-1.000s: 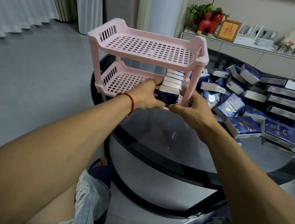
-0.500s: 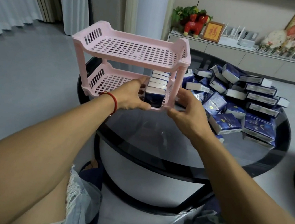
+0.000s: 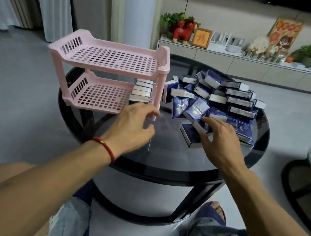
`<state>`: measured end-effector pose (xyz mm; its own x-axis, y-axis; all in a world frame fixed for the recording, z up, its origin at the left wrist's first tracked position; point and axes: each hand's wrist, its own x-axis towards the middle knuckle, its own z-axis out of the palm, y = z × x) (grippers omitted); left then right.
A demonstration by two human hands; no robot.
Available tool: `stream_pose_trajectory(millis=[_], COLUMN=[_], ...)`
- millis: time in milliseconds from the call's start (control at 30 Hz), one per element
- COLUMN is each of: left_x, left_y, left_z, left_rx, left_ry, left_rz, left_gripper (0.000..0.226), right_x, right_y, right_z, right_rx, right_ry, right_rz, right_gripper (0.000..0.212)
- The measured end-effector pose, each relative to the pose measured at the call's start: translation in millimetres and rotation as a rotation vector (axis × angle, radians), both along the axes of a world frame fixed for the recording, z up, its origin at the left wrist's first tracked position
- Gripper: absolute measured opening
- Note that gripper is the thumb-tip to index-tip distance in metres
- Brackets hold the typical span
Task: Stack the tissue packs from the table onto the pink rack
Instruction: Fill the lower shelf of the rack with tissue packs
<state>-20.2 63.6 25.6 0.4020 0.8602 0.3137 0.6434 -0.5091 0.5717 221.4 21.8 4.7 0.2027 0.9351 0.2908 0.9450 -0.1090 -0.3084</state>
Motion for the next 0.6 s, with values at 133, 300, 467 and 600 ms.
stream_pose_trajectory(millis=[133, 300, 467, 600], left_x=[44, 90, 103, 97], left_y=[2, 10, 18, 25], left_z=[-19, -38, -44, -28], left_rx=[-0.020, -0.035, -0.025, -0.329], left_ry=[0.070, 0.137, 0.203, -0.162], left_rz=[-0.162, -0.223, -0.221, -0.075], left_gripper=[0.040, 0.069, 0.047, 0.054], right_x=[11, 33, 43, 50], right_y=[-6, -20, -31, -35], right_z=[17, 30, 32, 34], right_rx=[0.176, 0.190, 0.075, 0.057], right_ry=[0.250, 0.864, 1.214, 1.266], right_rz=[-0.054, -0.121, -0.115, -0.091], right_gripper=[0.035, 0.035, 0.032, 0.035])
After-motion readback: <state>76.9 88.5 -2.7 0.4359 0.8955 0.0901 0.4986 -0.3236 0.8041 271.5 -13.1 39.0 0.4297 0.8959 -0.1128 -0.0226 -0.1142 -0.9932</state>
